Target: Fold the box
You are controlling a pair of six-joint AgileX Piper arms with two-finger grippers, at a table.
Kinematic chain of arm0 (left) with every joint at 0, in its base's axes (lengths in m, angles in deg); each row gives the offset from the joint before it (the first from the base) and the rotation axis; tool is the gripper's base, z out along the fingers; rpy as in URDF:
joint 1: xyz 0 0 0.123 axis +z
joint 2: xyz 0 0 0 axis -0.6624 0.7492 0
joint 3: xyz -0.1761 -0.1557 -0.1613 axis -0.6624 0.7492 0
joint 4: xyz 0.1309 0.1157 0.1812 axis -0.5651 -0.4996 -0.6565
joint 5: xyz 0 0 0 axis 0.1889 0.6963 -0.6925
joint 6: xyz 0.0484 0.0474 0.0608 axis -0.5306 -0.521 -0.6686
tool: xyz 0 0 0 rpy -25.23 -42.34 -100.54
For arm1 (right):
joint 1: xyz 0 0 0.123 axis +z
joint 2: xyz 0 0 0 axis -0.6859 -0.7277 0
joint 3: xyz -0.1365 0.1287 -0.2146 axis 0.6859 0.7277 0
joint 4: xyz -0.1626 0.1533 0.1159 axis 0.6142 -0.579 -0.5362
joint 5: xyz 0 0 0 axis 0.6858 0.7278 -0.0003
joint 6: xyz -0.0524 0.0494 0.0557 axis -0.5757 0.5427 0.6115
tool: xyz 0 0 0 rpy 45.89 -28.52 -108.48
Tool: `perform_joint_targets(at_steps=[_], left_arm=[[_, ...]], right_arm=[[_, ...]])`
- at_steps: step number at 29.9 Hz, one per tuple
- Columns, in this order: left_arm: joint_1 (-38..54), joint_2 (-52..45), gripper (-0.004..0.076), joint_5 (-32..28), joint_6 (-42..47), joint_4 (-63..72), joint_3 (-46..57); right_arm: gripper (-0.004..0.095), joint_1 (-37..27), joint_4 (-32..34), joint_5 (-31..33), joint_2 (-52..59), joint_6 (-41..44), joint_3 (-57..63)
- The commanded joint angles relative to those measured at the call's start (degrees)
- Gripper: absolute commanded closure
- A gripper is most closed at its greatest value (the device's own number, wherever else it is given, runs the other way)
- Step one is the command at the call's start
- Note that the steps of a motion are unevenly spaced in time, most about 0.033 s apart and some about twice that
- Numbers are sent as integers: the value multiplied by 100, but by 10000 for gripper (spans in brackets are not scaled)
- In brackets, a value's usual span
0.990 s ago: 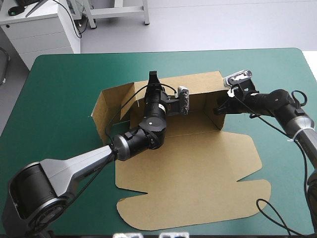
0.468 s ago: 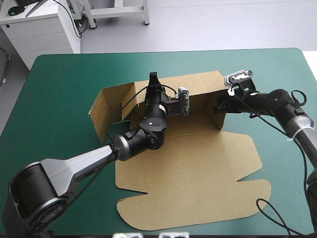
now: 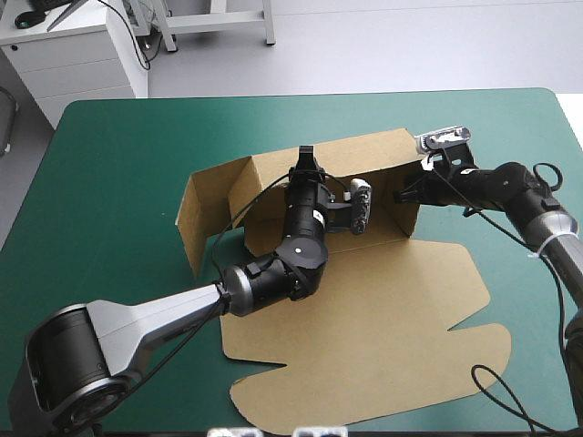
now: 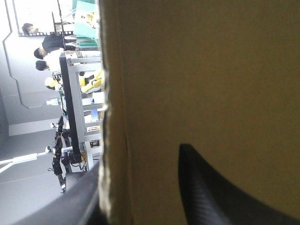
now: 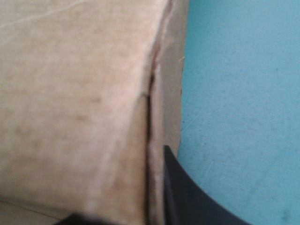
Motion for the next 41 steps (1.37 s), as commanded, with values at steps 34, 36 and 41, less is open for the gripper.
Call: perform_joint_targets(at_steps=[34, 36, 41], left_arm=[[556, -2415, 712, -548, 1252, 562, -1005], [1088, -2447, 712, -660, 1252, 956, -1111], [2481, -2557, 712, -687, 1242, 2307, -1195]], right_arm=[[907, 209, 1166, 627, 286, 1793, -827], [907, 440, 1704, 790, 286, 2338, -1097], [907, 912, 2820, 1307, 286, 3723, -1806]])
